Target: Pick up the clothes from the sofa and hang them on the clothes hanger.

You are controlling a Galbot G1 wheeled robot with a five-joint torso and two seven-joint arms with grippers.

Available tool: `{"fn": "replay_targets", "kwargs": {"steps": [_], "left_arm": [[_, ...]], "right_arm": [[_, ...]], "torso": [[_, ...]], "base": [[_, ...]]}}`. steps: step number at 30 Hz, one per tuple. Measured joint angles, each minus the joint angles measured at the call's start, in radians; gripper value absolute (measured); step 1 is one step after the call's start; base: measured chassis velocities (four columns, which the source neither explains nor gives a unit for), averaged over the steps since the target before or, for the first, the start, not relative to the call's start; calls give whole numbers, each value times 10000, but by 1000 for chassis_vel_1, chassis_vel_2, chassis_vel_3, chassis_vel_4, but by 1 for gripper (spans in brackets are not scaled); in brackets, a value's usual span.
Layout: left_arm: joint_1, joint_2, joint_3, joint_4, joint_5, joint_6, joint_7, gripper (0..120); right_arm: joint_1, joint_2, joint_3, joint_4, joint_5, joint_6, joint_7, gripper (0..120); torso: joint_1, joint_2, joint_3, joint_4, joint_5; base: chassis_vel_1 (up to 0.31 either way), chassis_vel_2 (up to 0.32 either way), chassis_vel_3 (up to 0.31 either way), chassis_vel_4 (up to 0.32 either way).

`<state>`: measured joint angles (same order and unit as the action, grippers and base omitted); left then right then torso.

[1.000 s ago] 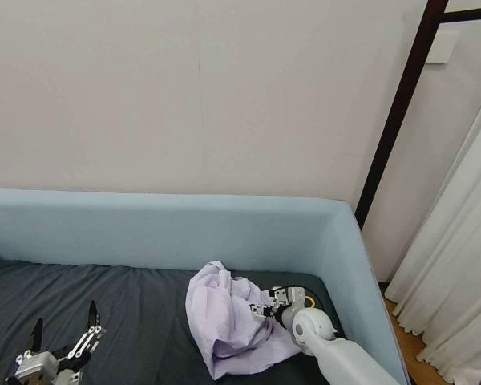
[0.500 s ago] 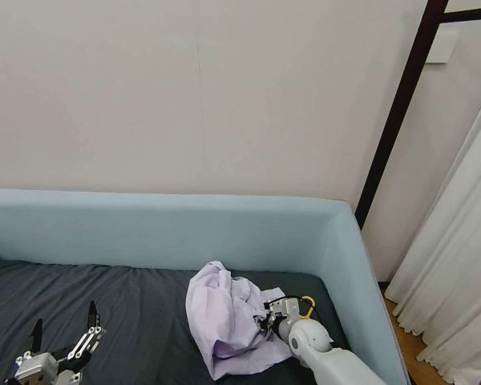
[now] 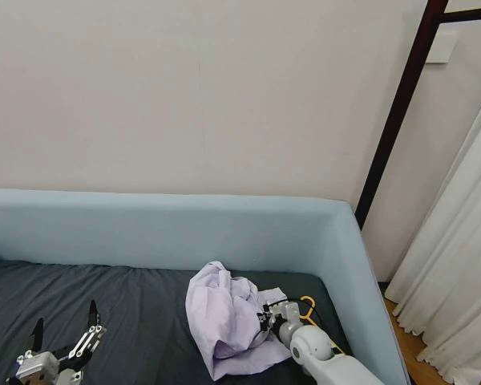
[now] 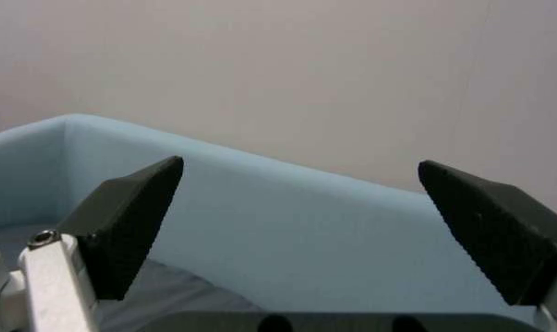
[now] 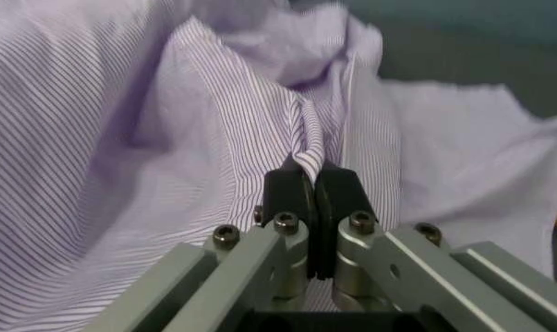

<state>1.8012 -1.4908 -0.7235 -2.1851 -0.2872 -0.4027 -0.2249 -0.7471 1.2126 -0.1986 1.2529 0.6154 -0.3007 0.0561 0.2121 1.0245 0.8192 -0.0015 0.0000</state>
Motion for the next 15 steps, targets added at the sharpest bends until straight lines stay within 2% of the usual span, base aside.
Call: {"fn": "replay_targets", "kwargs": {"steps": [1,2,7,8,10,12,15], "left_arm": [[-6,12,1,13,-12,-7,-3,100],[-6,12,1,13,-12,-7,-3,100],[-51,93,51,80,-96,-56,-19,100],[-51,93,51,80,-96,-56,-19,100],[-70,134,68,75,-161,-60,-23,100],[-77,146,68,69,-176,-60,-23,100],[-127,203,70,2,-262,-60,-24,100]], "right_arm": [[3,-45,-24,-1,-254,457,-178,0],[3,-45,-24,-1,-254,457,-178,0],[642,-404,-46,209,-932,3427,-1458,0],[642,-404,-46,209,-932,3427,-1458,0],[1112,-578,-85,387,-849,4469,-2129,0],[1244,-621,-107,433,-821,4683,-2279,0],[2429,-890,-526,798,-178,5829,-2892,0]], "torso": [[0,0,0,0,1],[0,0,0,0,1],[0,0,0,2,0],[0,0,0,2,0],[0,-1,0,1,1],[0,0,1,1,0],[0,-1,1,-2,0]], "base": [[0,0,0,0],[0,0,0,0],[0,0,0,0],[0,0,0,0],[0,0,0,0],[0,0,0,0],[0,0,0,0]]}}
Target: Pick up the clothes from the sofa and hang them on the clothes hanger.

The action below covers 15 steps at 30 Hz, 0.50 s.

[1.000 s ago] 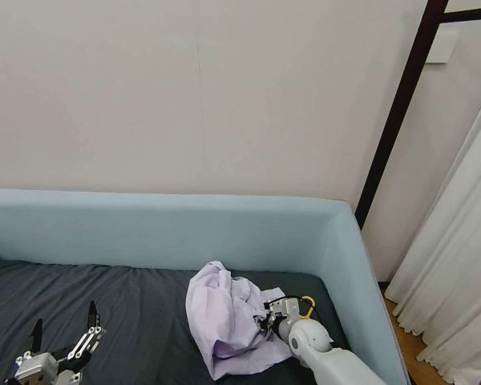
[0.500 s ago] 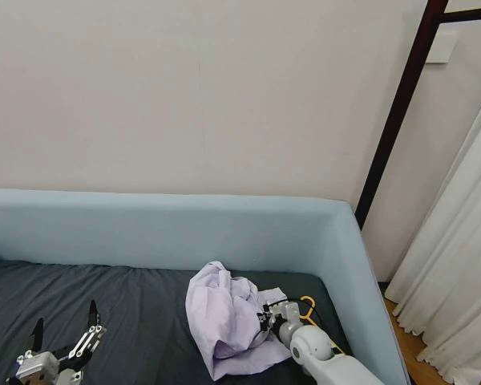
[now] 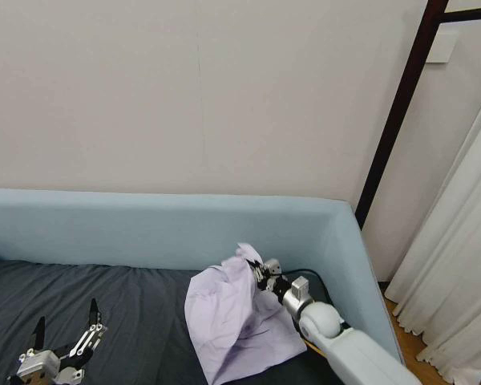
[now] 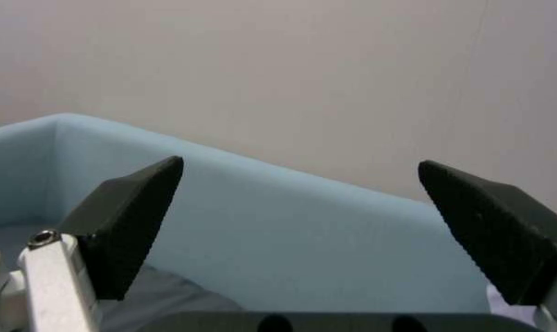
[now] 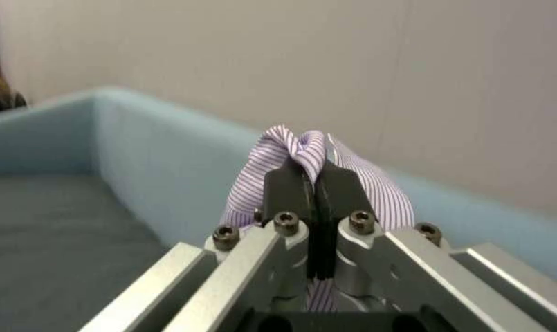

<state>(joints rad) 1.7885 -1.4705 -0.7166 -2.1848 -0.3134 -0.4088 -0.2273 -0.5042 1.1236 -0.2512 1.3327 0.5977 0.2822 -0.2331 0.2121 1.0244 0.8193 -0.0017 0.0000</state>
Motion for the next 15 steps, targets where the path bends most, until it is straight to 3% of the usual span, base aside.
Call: {"fn": "replay_targets", "kwargs": {"steps": [3,7,15], "left_arm": [[-17,12,1,-41,-46,0,1,100],[-38,31,-18,-104,-164,-4,0,100],[-41,86,-126,-33,-303,-97,-22,100]], "right_arm": [[611,-28,-214,129,342,224,26,0],[2904,161,-725,198,1327,383,680,0],[5121,691,-929,128,2890,159,1262,0]], "torso": [[0,0,1,1,0],[-1,0,1,4,-2],[0,0,0,1,-2]], "base": [[0,0,0,0],[0,0,0,0],[0,0,0,0]]}}
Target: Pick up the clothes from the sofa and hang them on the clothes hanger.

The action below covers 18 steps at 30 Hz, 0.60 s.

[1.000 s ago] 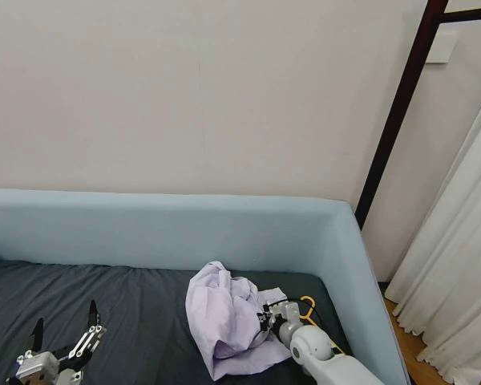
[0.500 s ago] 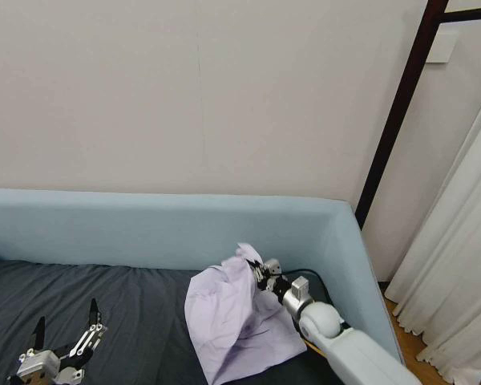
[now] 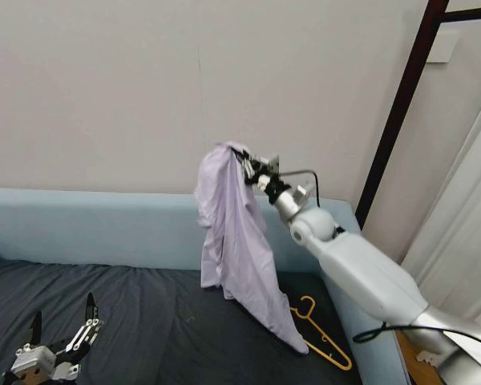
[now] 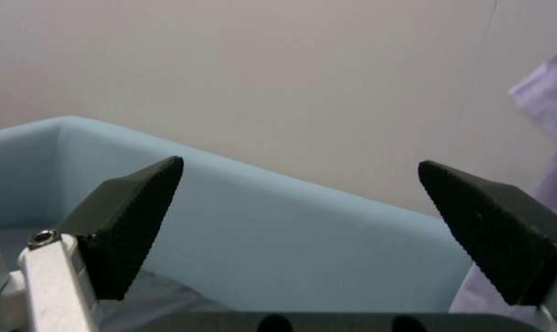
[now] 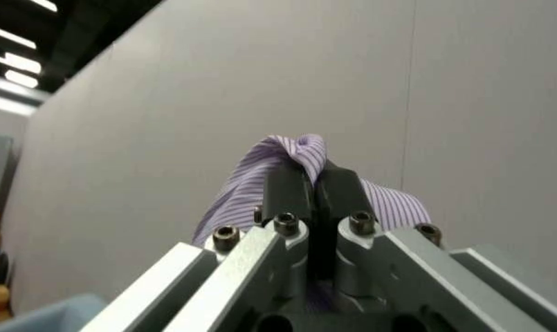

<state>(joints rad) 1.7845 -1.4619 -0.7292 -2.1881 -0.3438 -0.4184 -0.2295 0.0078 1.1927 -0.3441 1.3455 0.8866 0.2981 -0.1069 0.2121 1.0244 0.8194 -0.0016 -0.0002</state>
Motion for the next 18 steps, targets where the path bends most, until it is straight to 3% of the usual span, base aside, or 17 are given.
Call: {"fn": "replay_targets", "kwargs": {"steps": [5,9,13,14,18], "left_arm": [[-25,-74,31,95,10,-63,1,100],[-30,-102,41,136,23,-89,5,100],[-48,-81,37,143,33,-93,17,100],[-48,-81,37,143,33,-93,17,100],[-96,-95,87,197,76,-84,50,100]], "right_arm": [[394,223,59,681,679,-52,156,0],[-745,-85,-139,1933,1265,-91,215,0],[-3205,-924,-591,2884,1753,-118,-470,0],[-3205,-924,-591,2884,1753,-118,-470,0],[-5624,-1910,-604,2404,1258,-75,-2402,0]], "torso": [[-1,1,-1,5,-2],[-1,1,-2,1,1],[-1,0,-1,1,4],[-1,0,-1,1,4],[-2,0,-1,-4,6]], "base": [[0,0,0,0],[0,0,0,0],[0,0,0,0],[0,0,0,0],[0,0,0,0]]}}
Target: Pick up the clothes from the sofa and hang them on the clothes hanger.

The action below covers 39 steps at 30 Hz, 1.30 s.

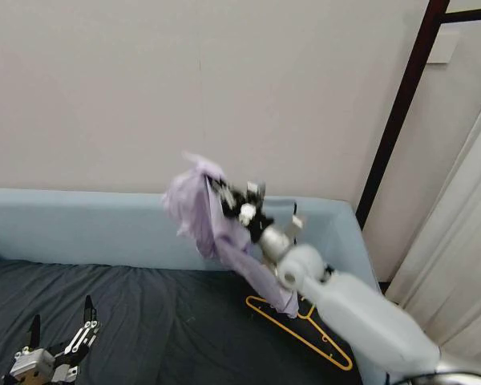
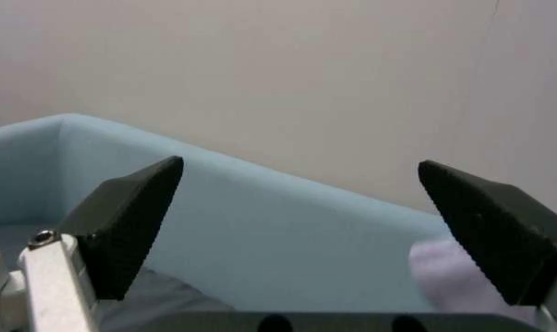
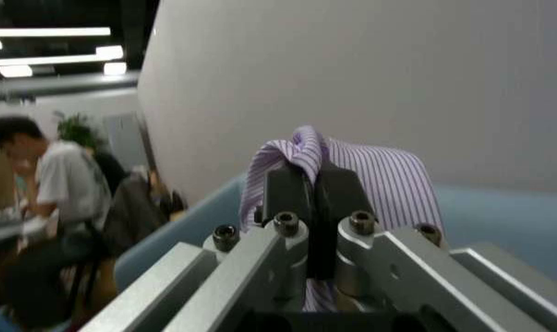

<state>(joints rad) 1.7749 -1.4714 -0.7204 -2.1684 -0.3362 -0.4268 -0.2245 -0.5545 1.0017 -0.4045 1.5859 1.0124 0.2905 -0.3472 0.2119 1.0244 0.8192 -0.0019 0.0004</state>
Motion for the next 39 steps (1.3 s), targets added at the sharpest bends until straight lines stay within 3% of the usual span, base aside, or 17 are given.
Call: {"fn": "replay_targets", "kwargs": {"steps": [6,7,11,14,18,23,26,30,34,38,39], "left_arm": [[-52,-19,119,115,151,19,29,100],[-52,-19,119,115,151,19,29,100],[-99,-50,224,147,255,65,56,100],[-113,-61,257,168,291,84,67,100],[-123,-46,268,174,305,106,76,100],[-157,11,248,174,288,176,77,100],[-185,36,241,189,257,202,76,100],[-241,78,225,244,184,228,72,100],[-280,88,219,296,152,235,69,100],[-297,83,218,342,138,236,65,100],[-297,83,218,342,138,236,65,100]], "right_arm": [[-1919,-878,1136,-1390,-1259,-402,-3230,0],[-1919,-878,1136,-1390,-1259,-402,-3230,0],[-2653,-1013,2363,-2789,-3182,-638,-5637,0],[-2724,-859,2899,-3631,-4168,-377,-6236,0],[-2597,-585,3382,-4582,-5142,14,-6350,0],[-2555,-435,3485,-4865,-5966,208,-5482,2],[-2709,-453,3459,-4538,-6286,3,-4839,14],[-3187,-883,3382,-3336,-5734,-1010,-4259,28],[-3456,-1361,3497,-2368,-5226,-1778,-4794,41],[-3574,-1990,3994,-1462,-5027,-2429,-6382,59],[-3574,-1990,3994,-1462,-5027,-2429,-6382,59]], "torso": [[0,0,0,2,-3],[0,0,0,2,-3],[0,1,-1,2,-4],[0,0,-1,2,-3],[0,0,0,6,-3],[0,0,0,5,-3],[1,1,0,6,-4],[0,1,0,3,-5],[0,0,0,4,-4],[0,1,-1,2,-8],[0,1,-1,2,-8]], "base": [[0,0,0,0],[0,0,0,0],[0,0,0,0],[0,0,0,0],[0,0,0,0],[0,0,0,0],[0,0,0,0],[0,0,0,0],[0,0,0,0],[0,0,0,0],[0,0,0,0]]}}
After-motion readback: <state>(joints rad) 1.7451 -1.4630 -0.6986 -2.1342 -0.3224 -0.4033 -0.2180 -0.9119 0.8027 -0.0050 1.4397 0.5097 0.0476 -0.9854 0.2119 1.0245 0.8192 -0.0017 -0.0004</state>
